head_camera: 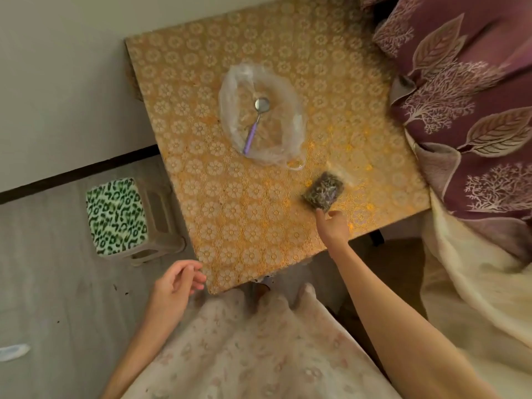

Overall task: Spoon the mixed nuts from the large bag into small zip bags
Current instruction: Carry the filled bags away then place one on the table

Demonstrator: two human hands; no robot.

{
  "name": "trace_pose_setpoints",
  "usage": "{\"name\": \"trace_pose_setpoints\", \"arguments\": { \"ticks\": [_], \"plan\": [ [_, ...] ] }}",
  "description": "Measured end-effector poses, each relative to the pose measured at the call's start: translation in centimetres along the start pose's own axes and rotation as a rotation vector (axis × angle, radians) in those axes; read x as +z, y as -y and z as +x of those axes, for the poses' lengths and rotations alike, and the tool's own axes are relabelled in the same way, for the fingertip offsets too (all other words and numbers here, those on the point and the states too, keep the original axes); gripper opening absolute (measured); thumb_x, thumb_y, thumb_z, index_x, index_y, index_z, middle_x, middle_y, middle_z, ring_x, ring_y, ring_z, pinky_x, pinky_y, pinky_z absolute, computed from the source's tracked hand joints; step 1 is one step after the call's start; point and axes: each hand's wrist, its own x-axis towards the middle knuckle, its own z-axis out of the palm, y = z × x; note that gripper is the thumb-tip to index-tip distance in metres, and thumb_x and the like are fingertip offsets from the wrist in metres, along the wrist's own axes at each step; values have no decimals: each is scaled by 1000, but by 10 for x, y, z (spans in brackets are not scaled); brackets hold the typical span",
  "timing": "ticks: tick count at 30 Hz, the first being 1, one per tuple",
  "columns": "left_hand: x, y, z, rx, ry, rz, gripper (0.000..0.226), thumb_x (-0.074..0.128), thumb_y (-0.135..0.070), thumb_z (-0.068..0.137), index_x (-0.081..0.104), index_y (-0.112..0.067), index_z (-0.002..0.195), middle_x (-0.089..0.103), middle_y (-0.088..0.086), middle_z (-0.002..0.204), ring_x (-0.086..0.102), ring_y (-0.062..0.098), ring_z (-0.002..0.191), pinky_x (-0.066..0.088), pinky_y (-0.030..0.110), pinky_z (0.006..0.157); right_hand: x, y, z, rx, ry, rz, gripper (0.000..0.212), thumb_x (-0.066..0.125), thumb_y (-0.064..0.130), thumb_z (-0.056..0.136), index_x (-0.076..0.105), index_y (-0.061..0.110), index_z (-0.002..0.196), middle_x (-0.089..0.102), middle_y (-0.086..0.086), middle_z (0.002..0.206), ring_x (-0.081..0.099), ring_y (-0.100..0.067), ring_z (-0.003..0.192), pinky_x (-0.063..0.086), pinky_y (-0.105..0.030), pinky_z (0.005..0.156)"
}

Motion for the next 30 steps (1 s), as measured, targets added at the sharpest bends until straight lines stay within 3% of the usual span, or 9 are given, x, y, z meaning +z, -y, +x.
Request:
{"name": "trace_pose_setpoints", "arguments": {
  "ticks": [3,9,16,21,26,30],
  "plan": [
    [5,-16,21,19,37,22,23,43,-5,95,61,-16,87,67,5,76,63,5,65,48,10,60,8,3,37,53,-82,-71,74,51,45,93,23,-4,142,31,-24,145,35,-39,130,34,-44,103],
    [-1,-23,44,38,56,78,25,45,-3,93,62,-19,87,67,4,75,64,2,67,49,9,62,29,30,74,163,-196,92,98,65,49,84,7,4,148,24,-22,147,25,-40,135,30,-50,106],
    [1,-36,59,51,108,112,23,46,-3,92,62,-19,87,68,3,74,64,3,68,50,11,63,21,29,80,169,-159,200,77,63,27,88,18,5,145,32,-22,140,37,-39,128,37,-48,104],
    [7,-62,71,111,235,118,24,46,-3,91,60,-21,86,65,4,79,62,14,76,49,9,62,6,2,28,113,-99,351,66,64,22,87,29,8,141,45,-15,134,49,-31,120,47,-42,97],
    [5,-84,81,228,491,196,22,45,-6,92,59,-23,87,65,3,81,62,12,77,50,9,64,6,-39,-64,209,-84,702,64,64,24,89,30,16,142,48,-7,131,59,-15,98,53,-19,71],
    [-5,-84,88,327,757,350,22,45,-5,92,58,-22,87,65,5,83,61,15,79,50,9,63,27,-71,-143,321,-246,948,63,65,23,89,34,18,143,49,-7,135,56,-23,113,52,-36,90]
  ]
}}
